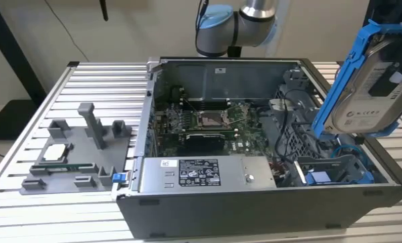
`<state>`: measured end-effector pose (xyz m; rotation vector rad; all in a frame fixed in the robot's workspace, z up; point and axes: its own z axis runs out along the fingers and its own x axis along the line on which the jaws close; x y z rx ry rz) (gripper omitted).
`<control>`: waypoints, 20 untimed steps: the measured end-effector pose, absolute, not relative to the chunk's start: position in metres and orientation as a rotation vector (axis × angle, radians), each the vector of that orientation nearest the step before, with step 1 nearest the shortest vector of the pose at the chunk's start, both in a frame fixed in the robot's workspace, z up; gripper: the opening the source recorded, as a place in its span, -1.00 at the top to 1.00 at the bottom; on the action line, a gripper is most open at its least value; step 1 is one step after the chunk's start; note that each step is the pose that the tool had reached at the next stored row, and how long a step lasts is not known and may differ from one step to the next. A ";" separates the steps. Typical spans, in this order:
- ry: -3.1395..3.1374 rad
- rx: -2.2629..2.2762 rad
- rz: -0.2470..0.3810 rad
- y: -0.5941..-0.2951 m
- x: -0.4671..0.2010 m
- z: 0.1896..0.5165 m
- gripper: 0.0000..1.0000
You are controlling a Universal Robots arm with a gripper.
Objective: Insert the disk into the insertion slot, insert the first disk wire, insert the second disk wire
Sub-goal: 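Insert the disk into the insertion slot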
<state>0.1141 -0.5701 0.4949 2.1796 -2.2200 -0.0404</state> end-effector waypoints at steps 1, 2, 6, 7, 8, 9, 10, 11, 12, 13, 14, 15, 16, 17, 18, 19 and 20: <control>-2.219 2.179 -0.042 -0.570 0.115 0.494 1.00; -2.218 2.178 -0.044 -0.570 0.116 0.493 1.00; -2.216 2.171 -0.053 -0.570 0.120 0.488 1.00; -2.217 2.169 -0.055 -0.570 0.120 0.487 1.00; -2.218 2.167 -0.057 -0.570 0.121 0.485 1.00; -2.219 2.164 -0.058 -0.570 0.121 0.484 1.00; -2.220 2.162 -0.058 -0.570 0.122 0.482 1.00; -2.222 2.161 -0.059 -0.570 0.122 0.481 1.00; -2.224 2.160 -0.059 -0.571 0.122 0.479 1.00; -2.226 2.159 -0.061 -0.571 0.122 0.478 1.00; -2.227 2.158 -0.062 -0.571 0.123 0.477 1.00; -2.229 2.158 -0.063 -0.571 0.123 0.475 1.00; -2.230 2.157 -0.064 -0.571 0.124 0.474 1.00; -2.231 2.156 -0.065 -0.571 0.124 0.472 1.00; -2.232 2.156 -0.065 -0.571 0.125 0.471 1.00; -2.233 2.155 -0.065 -0.571 0.126 0.469 1.00; -2.233 2.154 -0.065 -0.571 0.128 0.467 1.00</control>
